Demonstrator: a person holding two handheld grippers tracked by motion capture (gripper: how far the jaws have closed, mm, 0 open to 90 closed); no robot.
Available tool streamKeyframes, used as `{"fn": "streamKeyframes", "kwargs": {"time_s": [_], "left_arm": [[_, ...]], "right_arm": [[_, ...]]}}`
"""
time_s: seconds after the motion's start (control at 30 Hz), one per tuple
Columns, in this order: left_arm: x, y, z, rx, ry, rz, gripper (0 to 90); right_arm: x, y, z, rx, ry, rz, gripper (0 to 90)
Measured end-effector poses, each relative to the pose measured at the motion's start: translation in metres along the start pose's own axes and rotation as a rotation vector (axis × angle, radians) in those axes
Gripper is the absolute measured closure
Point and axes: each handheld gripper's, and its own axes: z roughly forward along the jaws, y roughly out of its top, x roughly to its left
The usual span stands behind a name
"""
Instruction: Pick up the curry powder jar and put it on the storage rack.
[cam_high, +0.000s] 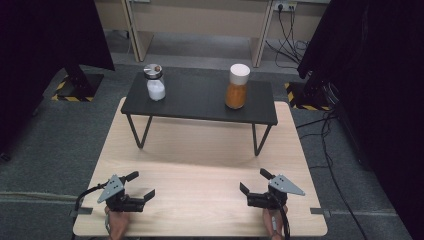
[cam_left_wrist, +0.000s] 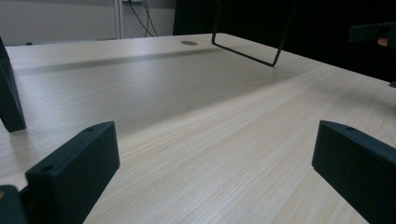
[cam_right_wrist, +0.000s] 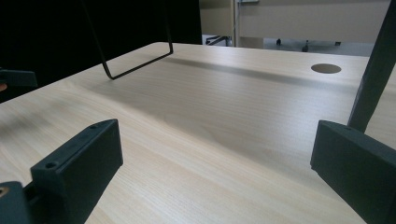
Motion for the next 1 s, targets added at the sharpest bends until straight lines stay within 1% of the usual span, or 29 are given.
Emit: {"fn": "streamKeyframes", "kwargs": {"time_s": [0.1, 0.17, 0.27, 0.4, 0.47, 0.57, 0.67, 0.83, 1.0], "left_arm": [[0.000, 0.000, 0.000, 0.001, 0.000, 0.000, 0.1], [0.000, 0.000, 0.000, 0.001, -0.001, 0.000, 0.1], [0.000, 0.000, 0.000, 0.003, 0.000, 0.000, 0.2], [0.000, 0.000, 0.000, 0.002, 0.000, 0.000, 0.2], [0.000, 0.000, 0.000, 0.002, 0.000, -0.001, 0.2], [0.000, 0.000, 0.000, 0.001, 0.000, 0.001, 0.1], [0.000, 0.000, 0.000, 0.002, 0.001, 0.000, 0.1], [0.000, 0.000, 0.001, 0.003, 0.005, -0.002, 0.1], [-0.001, 0.001, 0.001, 0.004, 0.010, -0.004, 0.2]], "right_arm": [[-0.001, -0.010, 0.004, 0.003, -0.008, -0.001, 2.1], [-0.003, -0.012, 0.005, 0.007, -0.006, -0.007, 2.1], [-0.007, -0.017, 0.007, 0.009, 0.005, 0.000, 2.1], [-0.008, -0.023, 0.008, 0.007, -0.004, -0.008, 2.1], [-0.008, -0.026, 0.008, 0.001, -0.011, -0.003, 2.1], [-0.008, -0.028, 0.007, -0.012, -0.019, 0.004, 1.8], [-0.007, -0.027, 0.007, -0.005, -0.025, 0.004, 1.8], [-0.008, -0.026, 0.008, 0.004, -0.017, -0.001, 1.7], [-0.008, -0.026, 0.008, 0.002, -0.024, 0.005, 1.7]]}}
